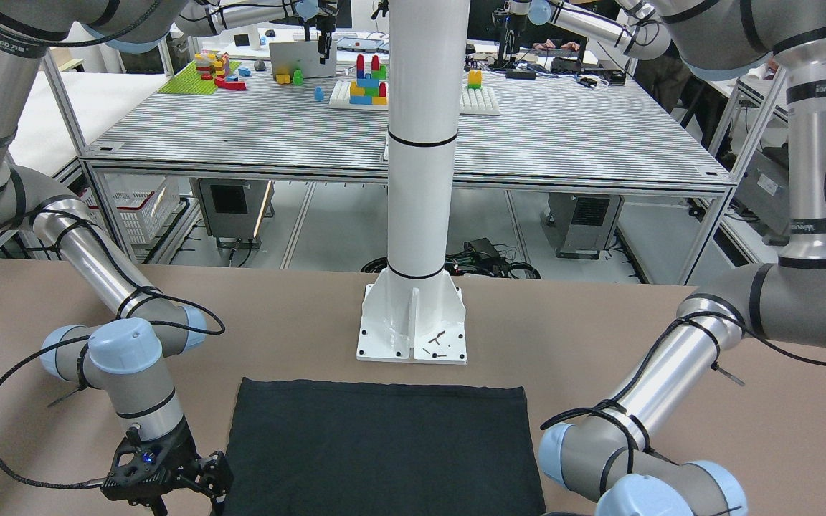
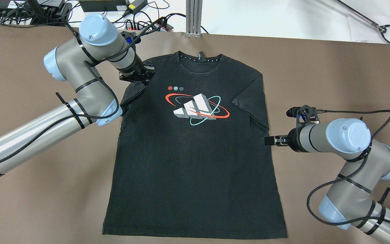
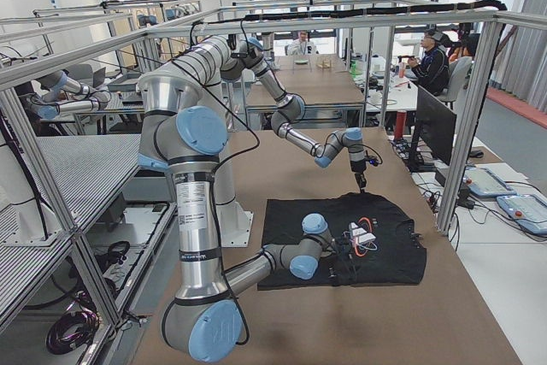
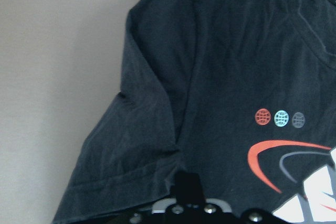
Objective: Fold clothes
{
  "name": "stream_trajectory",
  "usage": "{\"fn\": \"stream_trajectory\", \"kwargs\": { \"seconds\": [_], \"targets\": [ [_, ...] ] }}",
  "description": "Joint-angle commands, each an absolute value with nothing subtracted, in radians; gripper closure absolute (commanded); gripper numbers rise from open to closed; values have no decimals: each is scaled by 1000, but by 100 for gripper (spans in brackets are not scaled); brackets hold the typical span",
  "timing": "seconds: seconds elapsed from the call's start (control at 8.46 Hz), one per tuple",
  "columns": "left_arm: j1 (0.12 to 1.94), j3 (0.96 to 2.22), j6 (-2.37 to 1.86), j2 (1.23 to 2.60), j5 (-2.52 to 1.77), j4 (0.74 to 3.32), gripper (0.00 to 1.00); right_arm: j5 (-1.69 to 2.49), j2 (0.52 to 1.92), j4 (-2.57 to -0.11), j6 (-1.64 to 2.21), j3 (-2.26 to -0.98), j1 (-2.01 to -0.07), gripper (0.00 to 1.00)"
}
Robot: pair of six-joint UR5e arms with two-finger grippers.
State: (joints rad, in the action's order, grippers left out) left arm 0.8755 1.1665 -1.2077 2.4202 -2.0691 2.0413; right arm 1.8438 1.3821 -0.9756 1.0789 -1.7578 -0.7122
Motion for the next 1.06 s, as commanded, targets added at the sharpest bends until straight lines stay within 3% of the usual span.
{"fn": "stream_trajectory", "kwargs": {
  "seconds": [0.0,0.47,0.95],
  "targets": [
    [839,1097,-1239,2482,-1985,2028,100,1844,1382,-973,1075,-1743,-712,5],
    [805,1060,-1275,2493,-1909,2040,100,1844,1365,-973,1075,-1720,-707,5],
    [811,915,-1288,2572,-1847,2062,100,1842,1367,-973,1080,-1721,-712,5]
  ]
}}
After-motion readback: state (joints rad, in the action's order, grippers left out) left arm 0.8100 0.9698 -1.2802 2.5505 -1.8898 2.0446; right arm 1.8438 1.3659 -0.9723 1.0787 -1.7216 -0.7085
